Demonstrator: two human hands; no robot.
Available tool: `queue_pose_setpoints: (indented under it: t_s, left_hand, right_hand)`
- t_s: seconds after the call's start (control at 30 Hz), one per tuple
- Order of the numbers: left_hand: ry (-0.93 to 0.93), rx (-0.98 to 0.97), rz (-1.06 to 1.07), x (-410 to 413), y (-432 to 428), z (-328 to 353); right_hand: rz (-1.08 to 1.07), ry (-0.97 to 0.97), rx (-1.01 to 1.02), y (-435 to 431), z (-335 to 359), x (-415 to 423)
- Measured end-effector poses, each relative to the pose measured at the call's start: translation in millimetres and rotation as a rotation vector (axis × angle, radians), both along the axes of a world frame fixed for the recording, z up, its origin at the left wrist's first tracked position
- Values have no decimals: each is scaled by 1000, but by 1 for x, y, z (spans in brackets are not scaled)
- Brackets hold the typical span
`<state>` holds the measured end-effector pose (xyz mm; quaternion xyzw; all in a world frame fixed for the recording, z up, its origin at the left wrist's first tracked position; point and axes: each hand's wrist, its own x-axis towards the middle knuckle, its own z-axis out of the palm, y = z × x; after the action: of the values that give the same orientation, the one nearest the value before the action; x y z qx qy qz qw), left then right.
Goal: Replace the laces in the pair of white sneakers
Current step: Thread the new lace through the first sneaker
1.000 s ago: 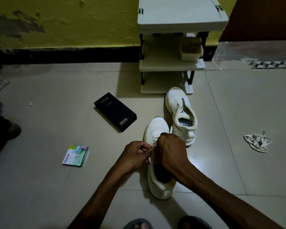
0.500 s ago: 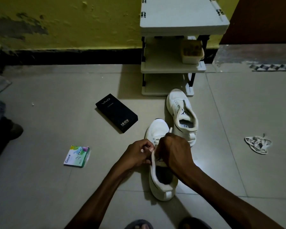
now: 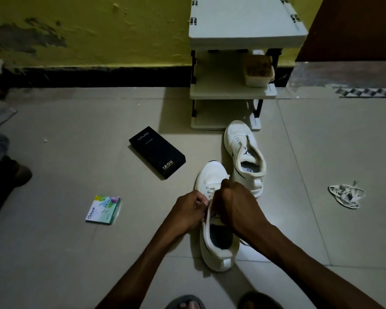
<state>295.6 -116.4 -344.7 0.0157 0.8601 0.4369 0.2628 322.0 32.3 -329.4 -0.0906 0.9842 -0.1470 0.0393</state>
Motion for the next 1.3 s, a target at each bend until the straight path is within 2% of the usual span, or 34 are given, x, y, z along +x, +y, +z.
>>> queue_pose_setpoints:
  t_s: [0.2,0.4,0.53,0.6,0.67,0.77,0.83,1.07,1.2,1.3]
  left_hand:
    - [22,59,93,9,1,0]
    - [39,64,237,12,4,-3]
    - [146,133,316,8,0,12]
    - [164,296,398,-4,-10,32]
    - [118,554,512,-21,-20,63]
    - [-43,1058,635,-41,-30,111]
    - [-170,1292,646,-47,-28,122]
    - [-277,1212,617,-28,7,84]
    - [-424,1529,648,-18,12,110]
    - [-378,1709,599,-14,14,145]
  right_hand:
    - [-83,36,86,-13,-4,10]
    - [-159,63,-55,-7,-12,16]
    - [-212,78,-137,4,-15,30]
    - [-215,90,-132,9,-17,38]
    - [-263,65,-233,8,-18,41]
    - [-357,4,-417,3,-19,41]
    - [-351,33,-372,1,-20,41]
    - [-334,83,-262,-1,-29,34]
    - [-315,83,-274,0,-31,35]
    - [-285,101,-288,-1,-28,36]
